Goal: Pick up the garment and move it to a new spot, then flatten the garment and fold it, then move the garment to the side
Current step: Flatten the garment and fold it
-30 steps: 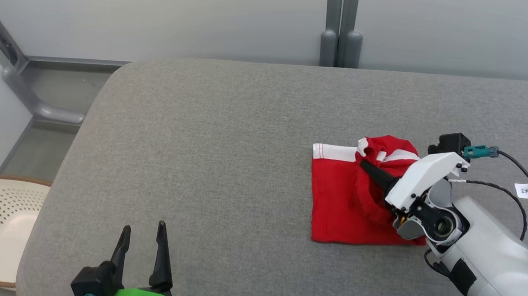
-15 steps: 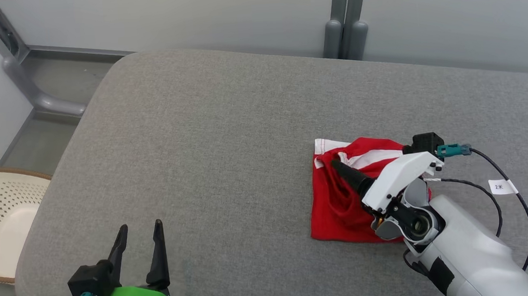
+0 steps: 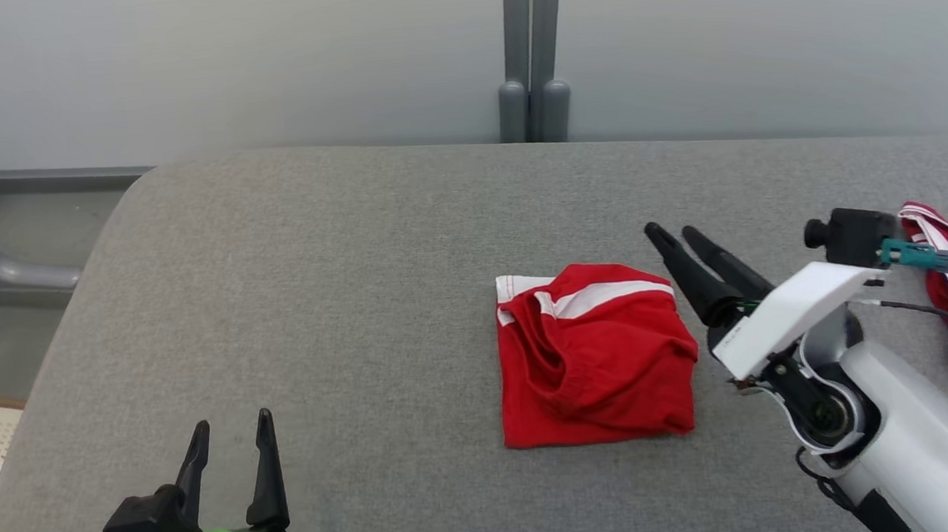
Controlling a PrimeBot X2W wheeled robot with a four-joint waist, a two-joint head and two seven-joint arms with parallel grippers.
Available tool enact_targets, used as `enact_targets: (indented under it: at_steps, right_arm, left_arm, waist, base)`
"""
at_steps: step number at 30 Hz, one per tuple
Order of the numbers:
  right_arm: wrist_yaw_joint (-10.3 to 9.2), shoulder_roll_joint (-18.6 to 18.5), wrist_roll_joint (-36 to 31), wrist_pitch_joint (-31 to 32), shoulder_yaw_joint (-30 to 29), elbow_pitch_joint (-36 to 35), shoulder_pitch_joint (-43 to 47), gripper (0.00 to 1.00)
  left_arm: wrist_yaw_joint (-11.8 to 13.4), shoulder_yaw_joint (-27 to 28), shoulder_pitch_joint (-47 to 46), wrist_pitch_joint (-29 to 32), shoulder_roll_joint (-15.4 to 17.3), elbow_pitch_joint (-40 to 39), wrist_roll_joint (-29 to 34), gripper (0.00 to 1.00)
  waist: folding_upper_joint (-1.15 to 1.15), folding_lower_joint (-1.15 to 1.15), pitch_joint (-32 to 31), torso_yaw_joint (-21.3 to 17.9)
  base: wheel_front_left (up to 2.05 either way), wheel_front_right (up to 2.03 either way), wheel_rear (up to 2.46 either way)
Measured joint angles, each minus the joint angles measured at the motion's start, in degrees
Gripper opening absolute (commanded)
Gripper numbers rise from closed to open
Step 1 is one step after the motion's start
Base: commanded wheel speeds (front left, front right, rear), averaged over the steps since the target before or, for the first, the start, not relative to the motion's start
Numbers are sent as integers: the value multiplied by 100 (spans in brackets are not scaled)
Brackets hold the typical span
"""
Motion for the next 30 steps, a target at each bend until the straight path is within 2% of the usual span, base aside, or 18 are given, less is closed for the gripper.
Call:
enact_targets:
  at_steps: [4, 6, 11, 18, 19, 20, 23, 26, 30]
  right_arm:
    - [0, -527, -905, -687, 33, -55, 158, 100]
    - [0, -579, -1196, -978, -31, 89, 244, 100]
    - [0, -455, -1720, -1218, -233, 506, 406, 100]
    - [0, -235, -2264, -1305, -467, 915, 471, 100]
    - [0, -201, -2353, -1308, -524, 1011, 463, 47]
    - [1, -181, -2557, -1308, -597, 1188, 438, 0]
    - [0, -9, -2972, -1280, -755, 1595, 325, 0]
    - [0, 323, -3331, -1205, -759, 1947, 174, 0]
    - [0, 797, -3485, -1095, -566, 2327, 54, 0]
  left_arm:
    - [19, 14, 23, -9, -14, -67, -13, 100]
    - [20, 5, 26, -16, -38, -89, -13, 100]
    - [14, 2, 27, -16, -46, -93, -13, 100]
    - [7, -11, 27, -18, -37, -83, -12, 100]
    - [7, -9, 27, -18, -35, -82, -12, 100]
    - [8, -12, 27, -18, -34, -80, -12, 100]
    - [5, -36, 27, -18, -30, -62, -12, 100]
    - [5, -52, 27, -18, -25, -45, -12, 100]
    - [5, -79, 27, -16, -21, -14, -13, 100]
  waist:
    - [0, 0, -44, -238]
    - [0, 0, -54, -330]
    - [0, 0, -67, -448]
    - [0, 0, -83, -329]
    - [0, 0, -86, -307]
    - [0, 0, -90, -279]
    - [0, 0, -103, -189]
    - [0, 0, -114, -83]
    - [0, 0, -124, 85]
  base:
    - [0, 0, 0]
    - [0, 0, 0]
    - [0, 0, 0]
    - [0, 0, 0]
    - [0, 0, 0]
    - [0, 0, 0]
    - [0, 0, 0]
    - [0, 0, 0]
    - [0, 0, 0]
